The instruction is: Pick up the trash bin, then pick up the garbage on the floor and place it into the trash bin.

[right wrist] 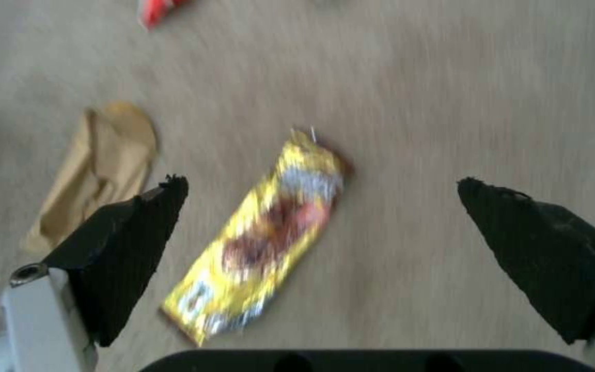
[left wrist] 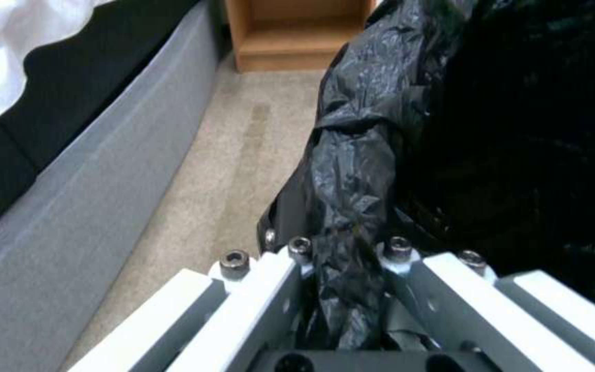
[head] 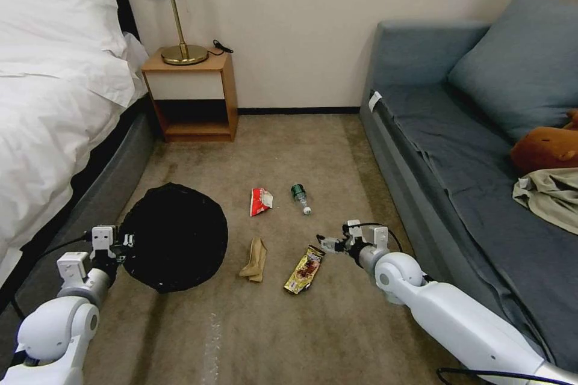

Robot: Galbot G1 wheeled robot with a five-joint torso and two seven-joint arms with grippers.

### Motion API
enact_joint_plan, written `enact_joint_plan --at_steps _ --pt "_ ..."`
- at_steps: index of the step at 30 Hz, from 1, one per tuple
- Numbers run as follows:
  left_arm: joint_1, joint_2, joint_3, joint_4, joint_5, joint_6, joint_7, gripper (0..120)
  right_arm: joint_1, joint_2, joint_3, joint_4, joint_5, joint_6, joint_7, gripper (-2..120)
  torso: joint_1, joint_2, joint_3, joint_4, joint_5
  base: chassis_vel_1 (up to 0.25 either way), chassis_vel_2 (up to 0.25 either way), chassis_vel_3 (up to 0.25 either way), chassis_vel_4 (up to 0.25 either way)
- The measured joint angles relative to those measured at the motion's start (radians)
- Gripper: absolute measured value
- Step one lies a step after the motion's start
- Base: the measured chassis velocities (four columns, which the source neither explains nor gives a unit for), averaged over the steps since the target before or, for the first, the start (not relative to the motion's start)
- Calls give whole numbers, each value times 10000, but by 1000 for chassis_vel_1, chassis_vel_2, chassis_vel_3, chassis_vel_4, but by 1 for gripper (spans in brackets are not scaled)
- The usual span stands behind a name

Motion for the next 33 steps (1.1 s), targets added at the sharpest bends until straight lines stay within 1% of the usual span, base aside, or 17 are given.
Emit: enact_joint_plan --at_steps 1,3,4,5,6,7,9,10,11,12,17,19,20,22,26,29,33 --pt "0 0 0 0 0 0 0 2 0 0 0 0 0 0 0 100 0 0 0 0 0 0 0 0 0" --pt "-20 -10 -9 114 43 -22 13 2 549 238 -233 -186 1585 -1094 1232 100 0 1 0 2 -8 0 0 0 0" --pt "-20 -10 -9 114 43 -22 13 2 549 238 -233 -186 1585 -1094 1232 100 0 1 0 2 -8 0 0 0 0" --pt "-45 -57 21 149 72 -29 28 2 1007 777 -484 -540 2772 -1553 2384 100 0 0 0 3 -1 0 0 0 0" --pt "-41 -116 53 151 96 -32 62 2 1326 1617 -540 -979 3816 -2002 3340 100 0 0 0 2 -5 0 0 0 0" --pt "-41 -116 53 151 96 -32 62 2 1326 1617 -540 -979 3816 -2002 3340 100 0 0 0 2 -5 0 0 0 0" --pt "24 -158 65 140 98 -34 107 2 1631 2721 -590 -1653 4650 -2282 4217 100 0 0 0 13 4 0 0 0 0" --pt "24 -158 65 140 98 -34 107 2 1631 2721 -590 -1653 4650 -2282 4217 100 0 0 0 13 4 0 0 0 0" --pt "84 -160 10 136 93 -72 114 2 1867 3301 -686 -2282 5016 -2430 4650 100 0 0 0 15 -5 0 0 0 0" --pt "116 -160 -49 146 70 -116 148 2 2064 3611 -843 -2815 5087 -2503 4692 100 0 0 0 12 -3 0 0 0 0" --pt "182 -186 -166 169 -27 -200 196 2 2206 3947 -867 -3672 4794 -2680 4561 100 0 0 0 6 -2 0 0 0 0" --pt "317 -176 -318 253 -159 -323 270 2 2073 3774 -584 -4085 4078 -2863 3884 100 0 1 -2 7 -1 0 0 0 0" --pt "317 -176 -318 253 -159 -323 270 2 2073 3774 -584 -4085 4078 -2863 3884 100 0 1 -2 7 -1 0 0 0 0" --pt "335 -163 -338 458 -147 -431 294 2 1871 3556 -166 -4470 3141 -2918 3088 100 0 0 -1 1 -2 0 0 0 0" --pt "321 -177 -259 471 -116 -452 306 2 1842 3599 161 -4928 2524 -2928 2625 100 0 1 -1 0 -2 0 0 0 0" --pt "275 -171 -180 463 -48 -452 312 2 1978 3730 385 -5606 1827 -2913 1865 100 0 1 0 4 1 0 0 0 0" --pt "255 -166 -160 453 -7 -453 311 2 2125 3874 576 -6044 1570 -2895 1590 100 0 1 -1 5 0 0 0 0 0"
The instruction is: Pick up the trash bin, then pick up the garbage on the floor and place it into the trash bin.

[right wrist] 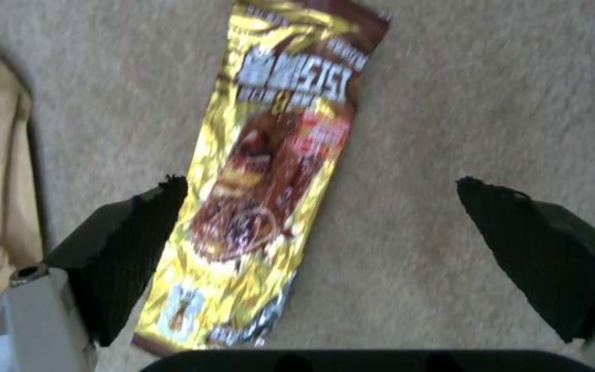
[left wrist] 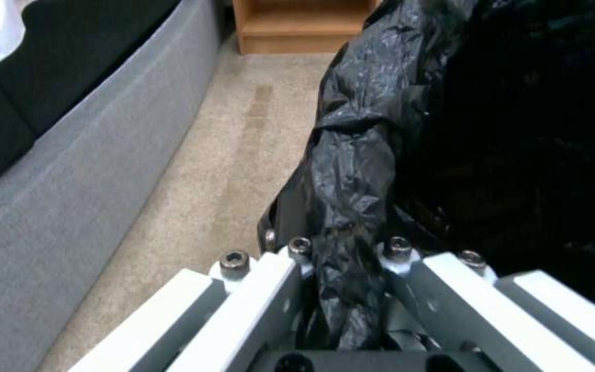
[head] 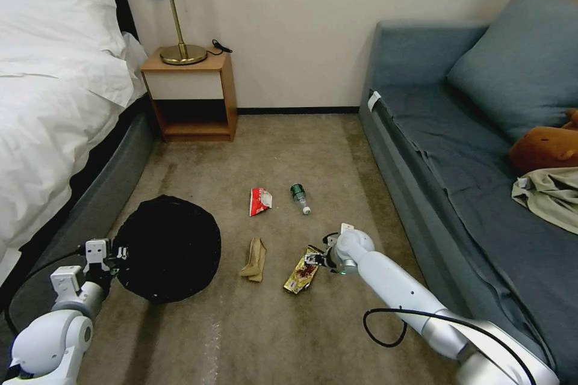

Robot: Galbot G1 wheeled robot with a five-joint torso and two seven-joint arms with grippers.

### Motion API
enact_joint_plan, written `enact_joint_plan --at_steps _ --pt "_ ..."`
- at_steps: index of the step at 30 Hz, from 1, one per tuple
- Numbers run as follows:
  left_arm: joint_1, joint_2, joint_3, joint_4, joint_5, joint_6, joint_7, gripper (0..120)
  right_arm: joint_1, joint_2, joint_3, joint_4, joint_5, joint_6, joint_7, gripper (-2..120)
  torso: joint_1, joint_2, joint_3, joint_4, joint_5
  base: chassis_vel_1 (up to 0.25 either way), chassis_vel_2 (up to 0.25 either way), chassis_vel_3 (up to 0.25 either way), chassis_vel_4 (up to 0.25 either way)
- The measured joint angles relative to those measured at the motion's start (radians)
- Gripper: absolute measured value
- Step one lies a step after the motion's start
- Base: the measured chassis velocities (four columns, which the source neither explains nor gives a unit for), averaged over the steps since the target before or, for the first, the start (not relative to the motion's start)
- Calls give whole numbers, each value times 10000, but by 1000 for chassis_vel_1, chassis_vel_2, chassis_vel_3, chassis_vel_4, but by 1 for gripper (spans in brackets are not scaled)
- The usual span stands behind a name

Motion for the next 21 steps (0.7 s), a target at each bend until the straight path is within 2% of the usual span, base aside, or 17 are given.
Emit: enact_joint_plan --at_steps 13,21 --pt "-86 -42 48 182 149 0 -1 2 -80 387 254 -1018 -1165 447 -1270 100 0 0 0 -1 -1 0 0 0 0" --pt "-185 -100 126 394 242 -45 16 2 -28 980 471 -1864 -2124 732 -2031 100 0 1 -1 -3 -6 0 0 0 0"
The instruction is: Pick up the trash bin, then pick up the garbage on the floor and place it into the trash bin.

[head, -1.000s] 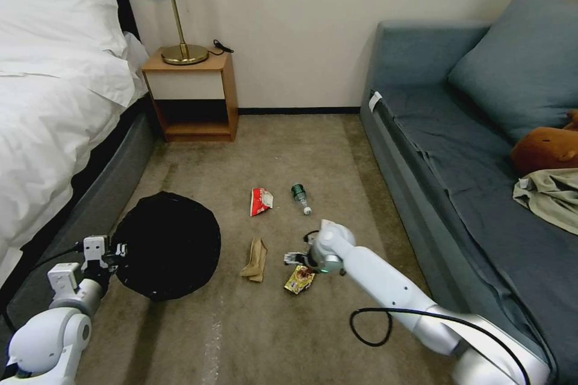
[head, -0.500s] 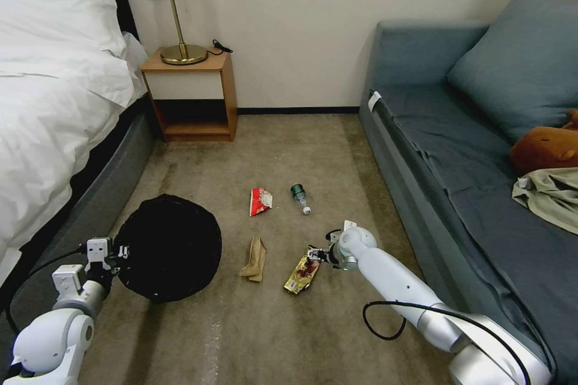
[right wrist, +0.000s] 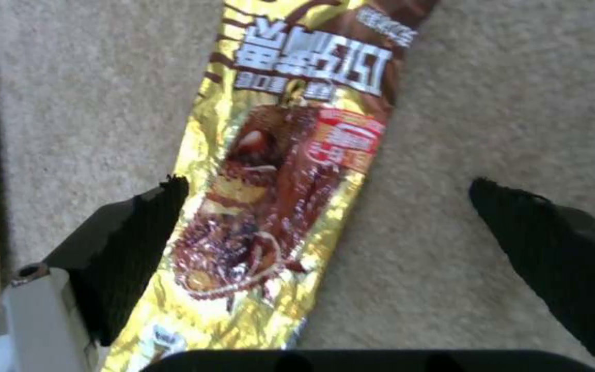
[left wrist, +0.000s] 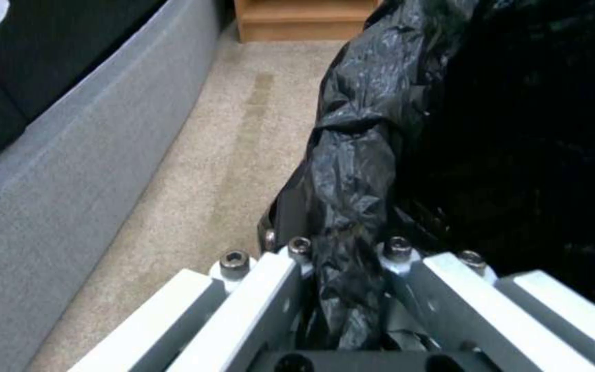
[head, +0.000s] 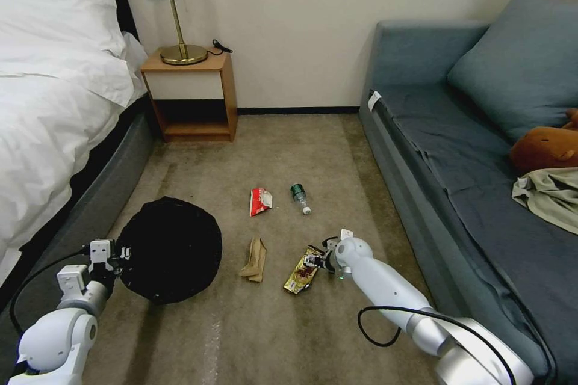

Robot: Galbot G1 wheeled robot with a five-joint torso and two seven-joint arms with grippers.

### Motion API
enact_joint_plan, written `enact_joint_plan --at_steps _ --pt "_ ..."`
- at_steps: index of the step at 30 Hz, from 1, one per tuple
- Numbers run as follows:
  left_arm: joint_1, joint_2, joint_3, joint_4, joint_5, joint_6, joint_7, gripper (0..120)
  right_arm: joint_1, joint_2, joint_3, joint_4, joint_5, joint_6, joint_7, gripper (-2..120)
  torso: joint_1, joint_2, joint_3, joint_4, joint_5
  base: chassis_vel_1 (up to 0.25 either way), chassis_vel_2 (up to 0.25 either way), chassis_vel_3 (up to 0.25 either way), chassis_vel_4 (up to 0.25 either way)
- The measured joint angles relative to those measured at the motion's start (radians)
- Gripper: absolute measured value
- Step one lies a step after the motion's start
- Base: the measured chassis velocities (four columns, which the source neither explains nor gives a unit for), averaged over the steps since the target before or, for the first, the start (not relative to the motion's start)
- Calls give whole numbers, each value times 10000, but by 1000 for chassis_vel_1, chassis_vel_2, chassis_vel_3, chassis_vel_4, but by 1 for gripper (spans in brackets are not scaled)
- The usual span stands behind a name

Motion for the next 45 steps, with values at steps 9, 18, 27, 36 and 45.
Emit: enact_joint_plan --at_steps 9,18,27,36,45 --pt "-122 -32 22 257 55 -66 24 2 62 298 -85 -334 -426 163 -294 100 -2 3 -2 -7 -6 0 0 0 0" --pt "-292 -138 171 403 142 -95 63 2 53 268 -446 -13 -111 170 -161 100 0 -2 2 22 29 0 0 0 0" --pt "-333 -168 205 496 163 -124 70 2 96 320 -637 35 -52 165 -109 100 0 -2 3 5 11 0 0 0 0" --pt "-318 -152 202 545 168 -165 63 2 141 312 -727 -50 -327 282 -184 82 -1 -1 0 2 3 0 0 0 0" --pt "-317 -181 244 546 168 -181 61 2 -23 40 -918 250 -378 473 -177 51 -1 1 -1 -1 2 0 0 0 0"
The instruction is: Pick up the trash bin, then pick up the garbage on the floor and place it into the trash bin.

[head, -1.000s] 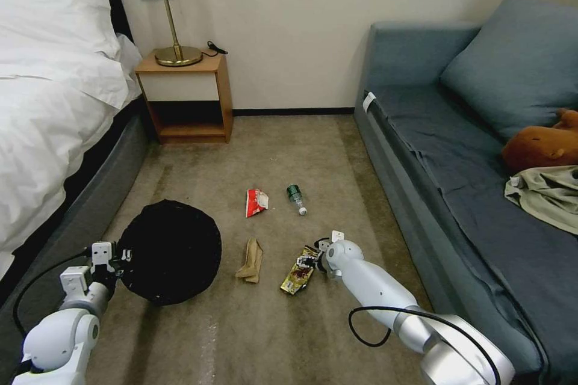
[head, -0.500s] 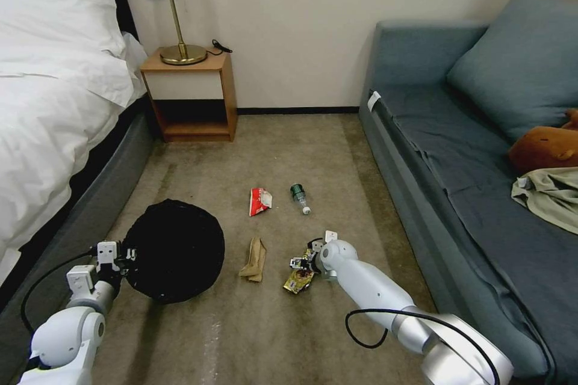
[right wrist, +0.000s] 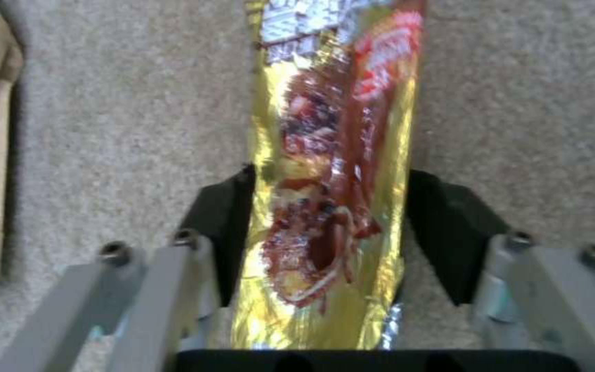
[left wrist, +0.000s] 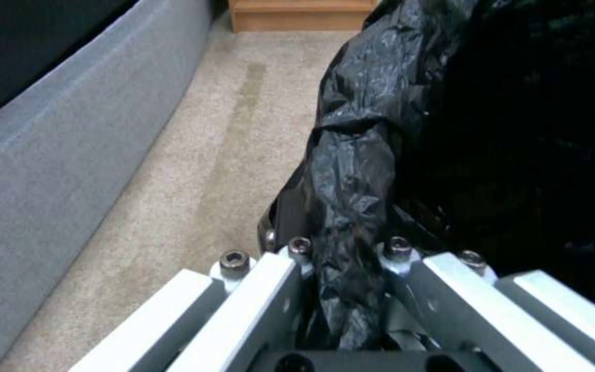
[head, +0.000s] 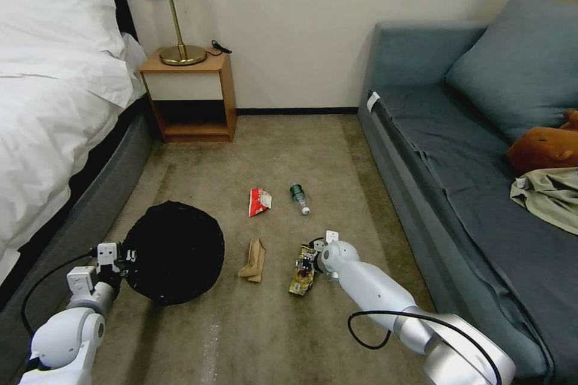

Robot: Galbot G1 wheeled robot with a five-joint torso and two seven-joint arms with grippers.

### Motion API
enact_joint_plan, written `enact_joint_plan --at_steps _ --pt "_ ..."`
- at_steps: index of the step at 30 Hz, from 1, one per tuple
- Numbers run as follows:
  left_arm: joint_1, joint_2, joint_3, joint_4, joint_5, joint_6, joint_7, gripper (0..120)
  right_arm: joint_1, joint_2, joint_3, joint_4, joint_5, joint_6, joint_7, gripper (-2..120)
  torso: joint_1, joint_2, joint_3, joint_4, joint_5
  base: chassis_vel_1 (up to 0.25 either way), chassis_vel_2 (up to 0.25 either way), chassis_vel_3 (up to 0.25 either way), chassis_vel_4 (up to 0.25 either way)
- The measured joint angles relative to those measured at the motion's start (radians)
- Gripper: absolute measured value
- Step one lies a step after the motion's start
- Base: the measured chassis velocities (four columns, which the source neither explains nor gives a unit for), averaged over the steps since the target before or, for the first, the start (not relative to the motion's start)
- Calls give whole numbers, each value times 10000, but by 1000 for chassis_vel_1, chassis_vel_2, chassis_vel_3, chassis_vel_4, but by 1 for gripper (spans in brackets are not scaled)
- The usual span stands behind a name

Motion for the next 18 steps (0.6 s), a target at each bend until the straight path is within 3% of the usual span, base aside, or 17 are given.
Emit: enact_joint_plan --at_steps 2,5,8,11,18 --pt "5 -15 6 0 0 -2 0 2 -31 -48 -41 51 10 54 11 45 0 0 0 -1 0 0 0 0 0" --pt "57 -55 42 -44 15 -5 0 2 -115 -202 -149 277 84 197 91 28 1 -2 3 2 2 0 0 0 0" --pt "61 -61 68 -76 15 -5 1 2 -136 -278 -233 413 198 239 120 22 1 -3 3 6 8 0 0 0 0" --pt "52 -69 199 -202 -11 46 -18 2 -181 -432 -307 749 318 422 244 6 1 -4 3 11 7 0 0 0 0" --pt "12 -21 487 -375 -311 294 -184 2 -248 -753 -273 1505 459 707 716 0 1 -4 4 6 8 0 0 0 0"
